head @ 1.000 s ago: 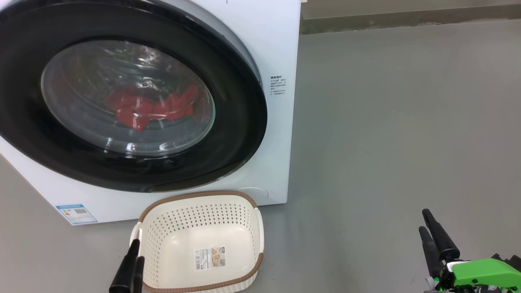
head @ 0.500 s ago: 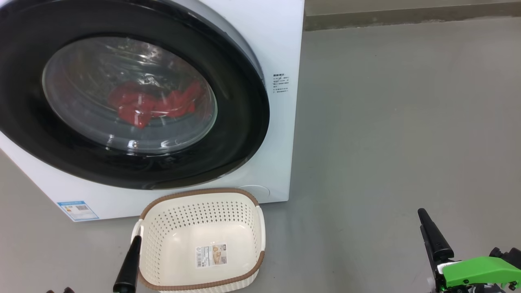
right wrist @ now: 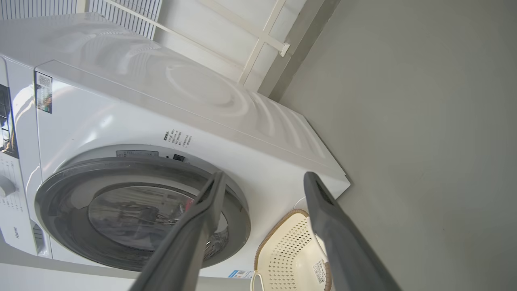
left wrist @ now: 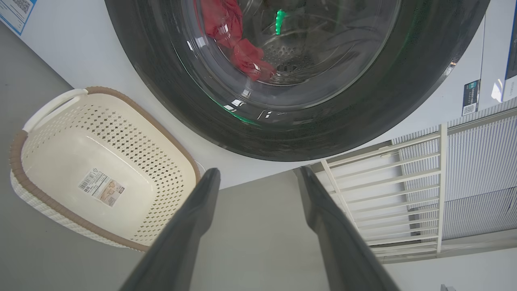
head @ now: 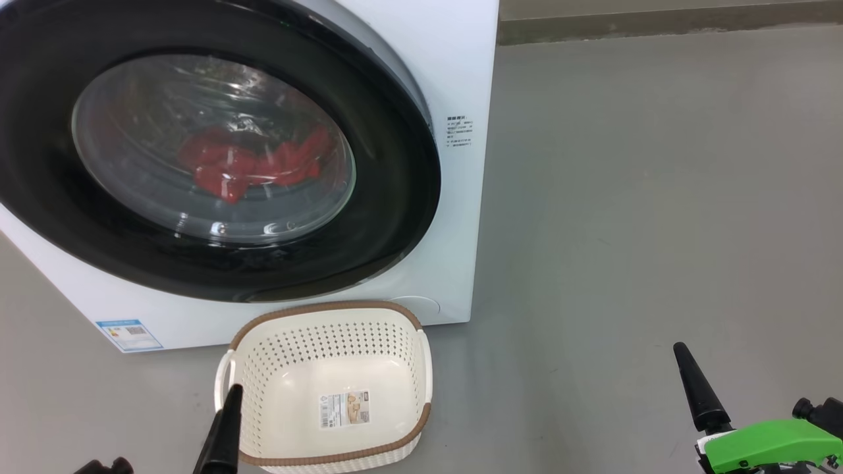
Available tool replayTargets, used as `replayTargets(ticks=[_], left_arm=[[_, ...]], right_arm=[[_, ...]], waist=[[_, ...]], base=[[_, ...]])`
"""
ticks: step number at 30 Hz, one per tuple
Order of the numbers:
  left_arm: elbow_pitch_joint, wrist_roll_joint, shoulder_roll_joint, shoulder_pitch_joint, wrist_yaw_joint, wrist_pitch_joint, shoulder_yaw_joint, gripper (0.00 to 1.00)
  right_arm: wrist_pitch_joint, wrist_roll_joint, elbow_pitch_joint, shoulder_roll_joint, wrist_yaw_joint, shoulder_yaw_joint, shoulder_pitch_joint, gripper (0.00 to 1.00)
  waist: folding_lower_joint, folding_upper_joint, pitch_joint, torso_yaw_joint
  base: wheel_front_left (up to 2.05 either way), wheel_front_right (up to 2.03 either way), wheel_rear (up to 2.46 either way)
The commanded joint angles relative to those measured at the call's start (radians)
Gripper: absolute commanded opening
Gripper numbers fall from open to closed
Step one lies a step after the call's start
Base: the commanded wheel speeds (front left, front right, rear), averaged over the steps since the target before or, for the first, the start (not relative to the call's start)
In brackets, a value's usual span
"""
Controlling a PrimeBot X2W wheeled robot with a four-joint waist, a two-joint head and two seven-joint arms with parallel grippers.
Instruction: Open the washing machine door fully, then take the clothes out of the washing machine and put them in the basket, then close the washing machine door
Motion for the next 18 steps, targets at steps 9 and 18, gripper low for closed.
replayTargets(ticks=[9, 18], left_arm=[[-0.049, 0.157, 0.016, -0.001, 0.023, -0.037, -0.012, 1.0], [-0.066, 0.276, 0.017, 0.01, 0.04, -0.064, -0.025, 1.0]], right_arm=[[-0.039, -0.12, -0.037, -0.03, 0.0, 0.03, -0.006, 1.0], [-0.065, -0.213, -0.04, -0.04, 0.0, 0.056, 0.004, 1.0]], waist=[[-0.0001, 0.0, 0.003, 0.007], [-0.0001, 0.0, -0.001, 0.012]], base=[[0.0, 0.0, 0.0], [0.0, 0.0, 0.0]])
